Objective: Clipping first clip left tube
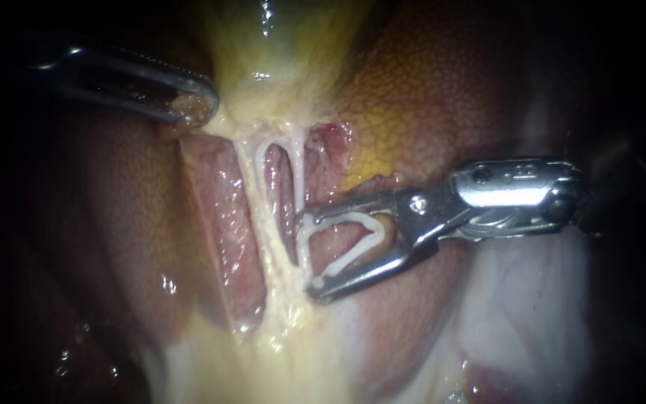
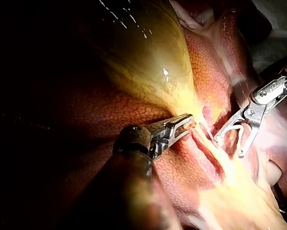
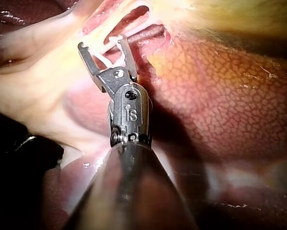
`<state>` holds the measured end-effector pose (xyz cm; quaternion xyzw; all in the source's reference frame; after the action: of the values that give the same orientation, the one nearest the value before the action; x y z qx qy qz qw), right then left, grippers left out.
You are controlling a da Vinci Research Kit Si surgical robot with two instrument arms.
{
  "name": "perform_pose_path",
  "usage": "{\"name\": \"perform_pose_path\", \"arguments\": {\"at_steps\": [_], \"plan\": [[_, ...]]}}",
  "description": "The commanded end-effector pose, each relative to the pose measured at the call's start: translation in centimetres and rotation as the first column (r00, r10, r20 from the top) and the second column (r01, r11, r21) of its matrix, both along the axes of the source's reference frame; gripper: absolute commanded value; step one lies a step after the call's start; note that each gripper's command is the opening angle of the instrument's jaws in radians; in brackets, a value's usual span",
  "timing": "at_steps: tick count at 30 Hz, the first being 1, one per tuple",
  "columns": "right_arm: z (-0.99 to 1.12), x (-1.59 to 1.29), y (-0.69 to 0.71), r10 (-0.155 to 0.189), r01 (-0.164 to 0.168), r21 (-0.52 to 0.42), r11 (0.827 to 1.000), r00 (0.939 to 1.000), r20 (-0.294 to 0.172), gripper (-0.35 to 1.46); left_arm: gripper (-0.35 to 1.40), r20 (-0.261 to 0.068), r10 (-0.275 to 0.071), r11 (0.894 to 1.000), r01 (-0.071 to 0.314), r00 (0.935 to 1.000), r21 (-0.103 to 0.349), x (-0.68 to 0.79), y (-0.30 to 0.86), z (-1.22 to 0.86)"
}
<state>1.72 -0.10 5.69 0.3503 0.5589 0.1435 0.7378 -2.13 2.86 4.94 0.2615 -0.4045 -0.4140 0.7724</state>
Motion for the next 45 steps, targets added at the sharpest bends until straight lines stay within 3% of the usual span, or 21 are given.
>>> {"name": "perform_pose_path", "arguments": {"at_steps": [1,10,24,35,45], "plan": [[0.01,0.01,0.0,-0.001,0.001,-0.002,1.0,1.0,0.0,0.54,-0.35,0.0,0.0,1.0,0.0,1.0,0.0,0.0,0.0,0.0],[0.03,0.05,-0.02,-0.022,0.022,0.008,1.0,0.9997,-0.009,0.54,-0.35,0.0,0.0,1.0,0.0,1.0,0.0,0.0,0.0,0.0],[-0.14,-0.04,0.01,-0.026,0.027,0.016,1.0,0.9995,-0.018,0.53,-0.35,0.0,0.0,1.0,0.0,1.0,0.0,0.0,0.0,0.0],[-0.07,0.05,-0.04,-0.037,0.037,0.012,0.999,0.999,-0.026,0.53,-0.35,0.0,0.0,1.0,0.0,1.0,-0.001,0.0,0.0,0.01],[0.16,0.07,-0.14,-0.045,0.046,0.01,0.999,0.9987,-0.023,0.54,-0.35,-0.003,-0.003,1.0,0.003,1.0,-0.003,-0.02,-0.01,0.02]]}}
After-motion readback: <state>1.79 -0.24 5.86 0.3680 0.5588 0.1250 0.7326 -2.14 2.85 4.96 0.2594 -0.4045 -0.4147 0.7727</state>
